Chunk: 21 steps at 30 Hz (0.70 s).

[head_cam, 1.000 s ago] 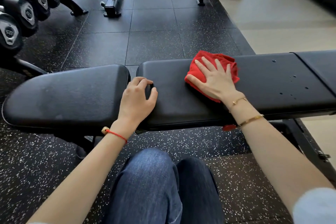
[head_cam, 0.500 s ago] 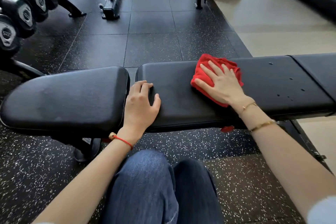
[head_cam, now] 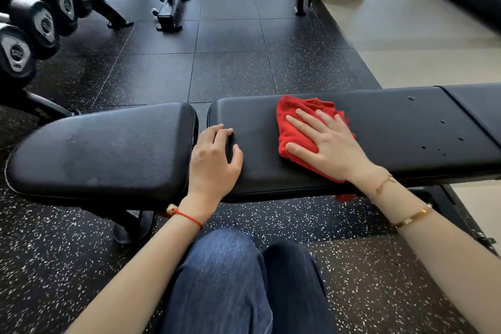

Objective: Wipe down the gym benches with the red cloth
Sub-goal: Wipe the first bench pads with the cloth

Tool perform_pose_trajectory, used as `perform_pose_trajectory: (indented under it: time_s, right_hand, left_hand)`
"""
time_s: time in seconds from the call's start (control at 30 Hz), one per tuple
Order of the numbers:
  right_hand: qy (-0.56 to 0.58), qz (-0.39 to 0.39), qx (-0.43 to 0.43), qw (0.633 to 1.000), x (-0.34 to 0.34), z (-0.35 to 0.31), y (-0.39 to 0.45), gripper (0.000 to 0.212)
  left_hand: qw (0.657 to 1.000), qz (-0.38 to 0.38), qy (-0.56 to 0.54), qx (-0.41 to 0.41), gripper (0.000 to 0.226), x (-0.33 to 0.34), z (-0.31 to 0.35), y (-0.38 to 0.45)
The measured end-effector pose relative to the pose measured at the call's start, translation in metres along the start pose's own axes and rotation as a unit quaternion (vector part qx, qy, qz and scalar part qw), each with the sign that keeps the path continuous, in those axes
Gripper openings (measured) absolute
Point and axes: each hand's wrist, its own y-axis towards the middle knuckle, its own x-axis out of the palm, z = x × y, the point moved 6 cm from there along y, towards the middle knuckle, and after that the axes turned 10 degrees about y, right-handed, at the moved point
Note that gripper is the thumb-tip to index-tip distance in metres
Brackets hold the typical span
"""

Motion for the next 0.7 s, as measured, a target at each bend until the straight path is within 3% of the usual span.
perform_pose_trajectory:
  time_s: [0.17, 0.37, 0.5, 0.7]
  right_hand:
    - [0.015, 0.005, 0.099, 0.995, 0.003, 0.006, 0.055, 0.068]
    - [0.018, 0.004, -0.003, 1.000, 0.013, -0.042, 0.017, 0.076]
    - [0.000, 0.003, -0.043, 0.999, 0.008, -0.024, -0.016, 0.078]
    - [0.007, 0.016, 0.108, 0.994, -0.007, 0.026, 0.043, 0.073]
  left_hand:
    - [0.999, -0.001, 0.033, 0.004, 0.033, -0.001, 0.004, -0.002]
    - [0.996, 0.027, 0.048, 0.077, 0.023, -0.011, 0.013, -0.005]
    - [0.993, 0.034, 0.037, 0.105, 0.020, -0.009, 0.012, -0.012]
    - [0.994, 0.043, 0.038, 0.097, 0.020, -0.007, 0.012, -0.013]
